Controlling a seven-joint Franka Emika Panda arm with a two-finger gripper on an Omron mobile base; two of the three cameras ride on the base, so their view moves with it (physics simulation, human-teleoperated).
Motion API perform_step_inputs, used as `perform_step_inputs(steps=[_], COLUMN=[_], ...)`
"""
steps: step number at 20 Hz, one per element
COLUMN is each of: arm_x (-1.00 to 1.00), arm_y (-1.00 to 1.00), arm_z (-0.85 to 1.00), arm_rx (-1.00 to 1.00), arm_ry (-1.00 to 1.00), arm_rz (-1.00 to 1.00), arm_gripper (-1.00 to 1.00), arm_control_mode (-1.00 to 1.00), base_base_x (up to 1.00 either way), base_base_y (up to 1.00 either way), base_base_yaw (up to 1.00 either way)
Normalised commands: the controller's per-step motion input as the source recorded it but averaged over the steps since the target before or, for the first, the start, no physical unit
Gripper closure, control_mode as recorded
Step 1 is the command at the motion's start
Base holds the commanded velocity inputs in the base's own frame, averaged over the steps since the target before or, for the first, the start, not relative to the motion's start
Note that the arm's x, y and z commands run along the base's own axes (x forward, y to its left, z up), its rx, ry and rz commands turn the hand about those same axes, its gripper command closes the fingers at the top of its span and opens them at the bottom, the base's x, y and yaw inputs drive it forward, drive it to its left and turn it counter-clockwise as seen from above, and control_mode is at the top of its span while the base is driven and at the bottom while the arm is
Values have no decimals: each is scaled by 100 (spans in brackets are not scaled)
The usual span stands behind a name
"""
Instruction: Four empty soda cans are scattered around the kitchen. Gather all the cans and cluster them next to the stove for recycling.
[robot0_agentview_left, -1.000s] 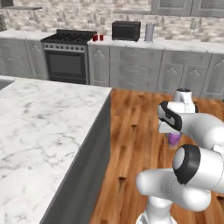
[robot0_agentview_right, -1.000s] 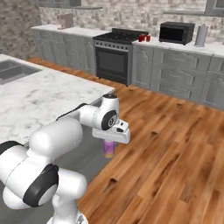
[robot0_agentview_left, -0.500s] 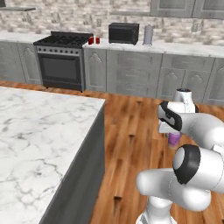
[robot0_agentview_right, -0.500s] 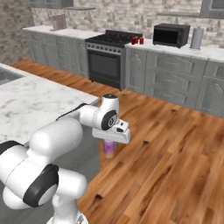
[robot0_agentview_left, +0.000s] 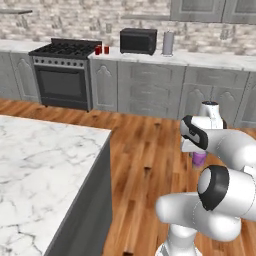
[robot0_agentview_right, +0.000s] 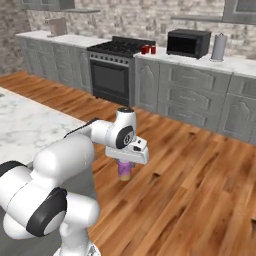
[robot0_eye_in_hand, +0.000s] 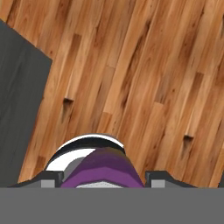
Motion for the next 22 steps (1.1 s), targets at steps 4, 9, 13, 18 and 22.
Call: perform_step_inputs(steps=[4, 9, 13, 18, 22], arm_x=[0, 0, 0, 0, 0], arm_y=[0, 0, 0, 0, 0], arm_z=[0, 0, 0, 0, 0], arm_rx=[0, 0, 0, 0, 0], arm_ry=[0, 0, 0, 0, 0], arm_rz=[0, 0, 0, 0, 0], arm_gripper=[100, 100, 100, 100, 100], arm_control_mode=[100, 100, 100, 100, 100], base_base_x=[62, 64, 66, 71, 75], base_base_y=[-49, -48, -47, -42, -31], base_base_yaw=[0, 0, 0, 0, 0])
